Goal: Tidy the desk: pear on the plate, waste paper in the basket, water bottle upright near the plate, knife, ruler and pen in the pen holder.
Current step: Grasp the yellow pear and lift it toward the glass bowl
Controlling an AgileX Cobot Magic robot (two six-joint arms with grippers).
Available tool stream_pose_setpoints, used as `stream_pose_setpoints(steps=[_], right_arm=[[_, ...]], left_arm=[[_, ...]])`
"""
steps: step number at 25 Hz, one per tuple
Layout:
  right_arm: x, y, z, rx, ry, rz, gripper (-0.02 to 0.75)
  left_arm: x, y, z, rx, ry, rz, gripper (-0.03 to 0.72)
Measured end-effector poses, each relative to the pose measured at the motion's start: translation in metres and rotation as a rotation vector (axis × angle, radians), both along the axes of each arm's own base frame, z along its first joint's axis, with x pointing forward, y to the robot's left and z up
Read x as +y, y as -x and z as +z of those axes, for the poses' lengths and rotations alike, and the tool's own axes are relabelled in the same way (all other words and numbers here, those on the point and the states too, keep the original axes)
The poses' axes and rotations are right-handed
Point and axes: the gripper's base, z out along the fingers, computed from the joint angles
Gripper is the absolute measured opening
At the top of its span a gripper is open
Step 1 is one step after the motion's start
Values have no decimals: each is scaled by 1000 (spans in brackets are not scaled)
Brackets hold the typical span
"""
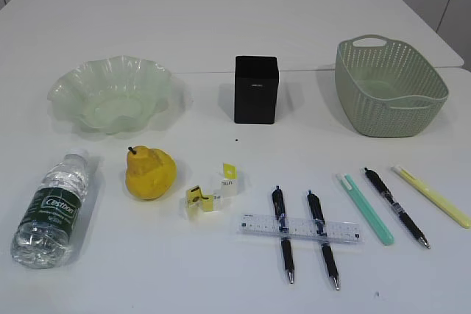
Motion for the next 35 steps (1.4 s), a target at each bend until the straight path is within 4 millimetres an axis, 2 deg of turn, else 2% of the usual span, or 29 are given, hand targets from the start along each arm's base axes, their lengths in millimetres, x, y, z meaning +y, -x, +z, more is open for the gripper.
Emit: stream_pose_setpoints(steps=[35], right_arm=[[0,0,0,2,0,0,445]], left_arm=[[0,0,0,0,0,0,436]])
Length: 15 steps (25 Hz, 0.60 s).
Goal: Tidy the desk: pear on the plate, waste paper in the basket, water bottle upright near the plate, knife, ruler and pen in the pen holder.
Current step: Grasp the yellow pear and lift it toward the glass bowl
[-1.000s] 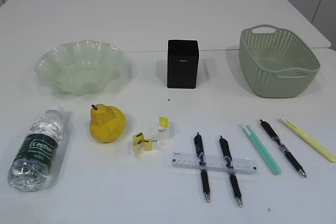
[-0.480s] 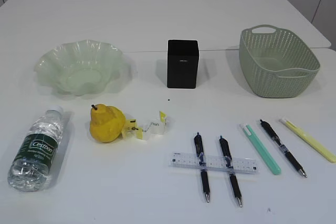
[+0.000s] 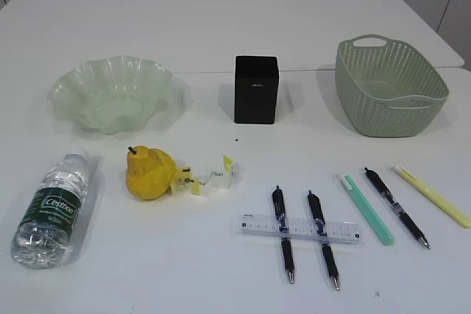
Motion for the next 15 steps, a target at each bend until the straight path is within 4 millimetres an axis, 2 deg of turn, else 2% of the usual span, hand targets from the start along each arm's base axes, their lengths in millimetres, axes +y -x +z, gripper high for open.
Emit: stream_pose_setpoints(steps=[15], right_arm=[[0,0,0,0,0,0,445]], left_arm=[[0,0,0,0,0,0,414]])
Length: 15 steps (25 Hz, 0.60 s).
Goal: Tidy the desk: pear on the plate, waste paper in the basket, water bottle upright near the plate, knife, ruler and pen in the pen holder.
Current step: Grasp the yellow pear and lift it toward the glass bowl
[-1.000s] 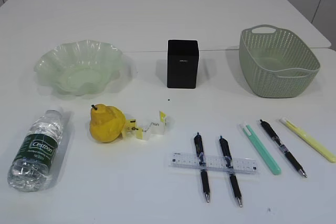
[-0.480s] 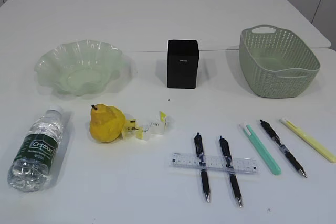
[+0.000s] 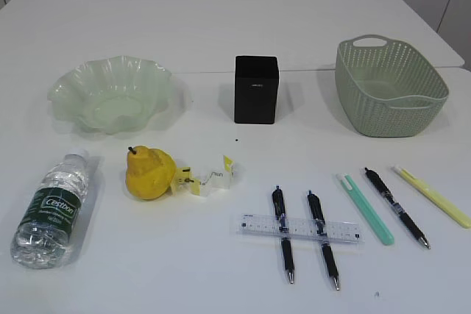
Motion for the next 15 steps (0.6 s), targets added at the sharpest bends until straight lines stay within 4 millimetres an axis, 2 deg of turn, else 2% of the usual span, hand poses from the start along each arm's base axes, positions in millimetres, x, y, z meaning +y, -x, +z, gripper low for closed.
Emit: stream_pose_setpoints(steps=[8,13,15], right_arm=[[0,0,1,-7,0,0,445],[1,-3,12,-109,-25,2,438],[2,-12,18,-126,-42,9,428]], left_arm=[[0,0,0,0,0,0,412],[0,0,1,-5,0,0,412],[0,0,2,-4,0,0,412]])
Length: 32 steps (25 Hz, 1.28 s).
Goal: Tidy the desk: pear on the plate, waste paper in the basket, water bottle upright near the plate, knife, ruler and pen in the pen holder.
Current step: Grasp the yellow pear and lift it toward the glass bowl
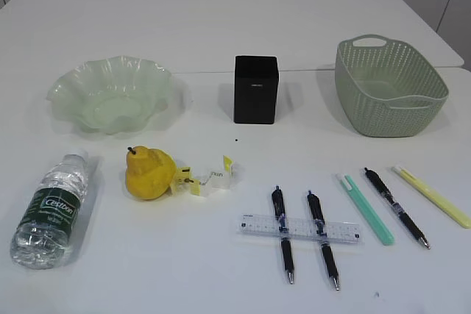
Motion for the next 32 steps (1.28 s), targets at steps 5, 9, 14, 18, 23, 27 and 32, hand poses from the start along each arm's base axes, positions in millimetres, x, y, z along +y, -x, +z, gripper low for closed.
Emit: stream_pose_setpoints(steps=[5,9,14,18,23,27,32], right_arm=[[0,-35,8,47,-8,1,418],[1,-61,5,137,-25,5,417],[3,-79,4,163,-51,10,417],[3,-86,2,180,-51,9,417],[5,-105,10,233,-76,25,417],[11,-128,21,309,-114,78,417],[15,-153,18,418,-150,106,417]], left_arm=[[1,-11,5,30,1,-1,412],[2,-30,15,43,4,-6,412],[1,-56,13,141,38,-19,412],[0,-66,13,160,49,-37,412],[-3,-75,18,173,46,-84,412],[-7,-89,34,183,32,-145,412],[-15,-115,51,251,30,-202,412]])
